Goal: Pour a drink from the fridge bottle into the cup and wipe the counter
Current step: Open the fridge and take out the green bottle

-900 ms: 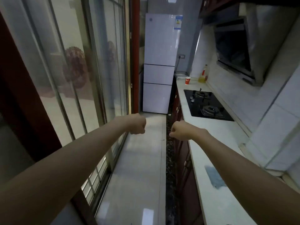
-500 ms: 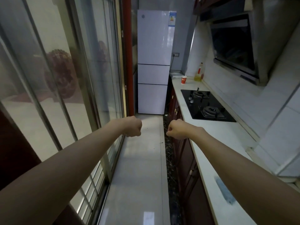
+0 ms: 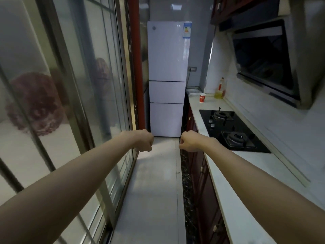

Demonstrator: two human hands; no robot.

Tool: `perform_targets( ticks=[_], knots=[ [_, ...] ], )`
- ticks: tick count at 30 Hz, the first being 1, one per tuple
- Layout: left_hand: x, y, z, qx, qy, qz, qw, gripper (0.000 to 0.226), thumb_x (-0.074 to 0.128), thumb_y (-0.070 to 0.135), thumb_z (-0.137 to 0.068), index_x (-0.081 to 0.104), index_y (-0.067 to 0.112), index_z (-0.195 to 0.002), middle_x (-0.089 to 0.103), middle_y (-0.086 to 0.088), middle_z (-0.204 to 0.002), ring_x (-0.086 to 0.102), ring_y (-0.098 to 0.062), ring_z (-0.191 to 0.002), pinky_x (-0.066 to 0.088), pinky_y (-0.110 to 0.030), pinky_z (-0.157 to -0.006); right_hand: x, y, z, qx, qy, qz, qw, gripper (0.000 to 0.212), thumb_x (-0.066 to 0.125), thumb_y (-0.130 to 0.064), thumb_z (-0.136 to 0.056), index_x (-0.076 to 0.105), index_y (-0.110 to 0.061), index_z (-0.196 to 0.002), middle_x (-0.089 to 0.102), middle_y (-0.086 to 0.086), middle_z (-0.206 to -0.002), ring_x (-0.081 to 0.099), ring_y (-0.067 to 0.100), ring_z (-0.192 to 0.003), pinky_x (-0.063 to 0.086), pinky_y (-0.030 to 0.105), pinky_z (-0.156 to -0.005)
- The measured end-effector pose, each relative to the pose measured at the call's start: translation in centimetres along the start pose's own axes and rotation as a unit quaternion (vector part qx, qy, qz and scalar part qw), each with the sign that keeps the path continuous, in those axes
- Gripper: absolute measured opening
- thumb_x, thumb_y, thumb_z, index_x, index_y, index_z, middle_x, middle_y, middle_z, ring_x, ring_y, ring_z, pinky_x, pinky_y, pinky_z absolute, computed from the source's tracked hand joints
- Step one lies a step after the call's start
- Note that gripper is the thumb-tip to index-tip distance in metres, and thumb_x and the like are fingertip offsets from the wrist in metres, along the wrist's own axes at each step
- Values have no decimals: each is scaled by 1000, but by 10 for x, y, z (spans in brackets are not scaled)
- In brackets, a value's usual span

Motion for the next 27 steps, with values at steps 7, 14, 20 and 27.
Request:
perform_targets(
  ticks=[7, 14, 20, 27],
  knots=[
    [-48, -11, -77, -9, 46, 15, 999, 22, 53, 23, -101, 64, 10, -114, 66, -9, -107, 64, -23, -99, 52, -32, -84, -25, 32, -84, -25, -2, 28, 999, 32, 47, -21, -96, 42, -14, -65, 46, 3, -70, 42, 18, -58, 38, 30, -55],
    [-34, -44, -144, -15, 7, 17, 1000, 21, 54, 23, -100, 65, 9, -111, 66, -9, -104, 64, -24, -99, 55, -37, -92, -2, 49, -167, -38, -38, 30, 998, 24, 49, -23, -95, 55, -8, -77, 56, 7, -80, 51, 21, -68, 42, 32, -61],
    [-36, -90, -220, -14, -9, 32, 999, 26, 53, 24, -101, 67, 6, -114, 69, -12, -109, 67, -25, -101, 56, -36, -88, 5, 53, -254, -38, -58, 20, 997, 23, 50, -26, -95, 61, -6, -93, 63, 10, -95, 63, 27, -84, 53, 37, -73],
    [-75, -156, -336, 1, -10, 27, 1000, 20, 53, 25, -100, 66, 9, -104, 68, -9, -101, 65, -22, -92, 53, -34, -83, -18, 68, -373, -25, -59, 24, 998, 33, 47, -26, -97, 44, -15, -66, 47, 1, -71, 48, 20, -68, 37, 29, -57]
  ],
)
Point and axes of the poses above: each hand's wrist, its own z-axis away from the middle knuckle, its own x-axis out of the palm, y = z × x, the point moved 8 cm from there along -z, towards the middle knuckle
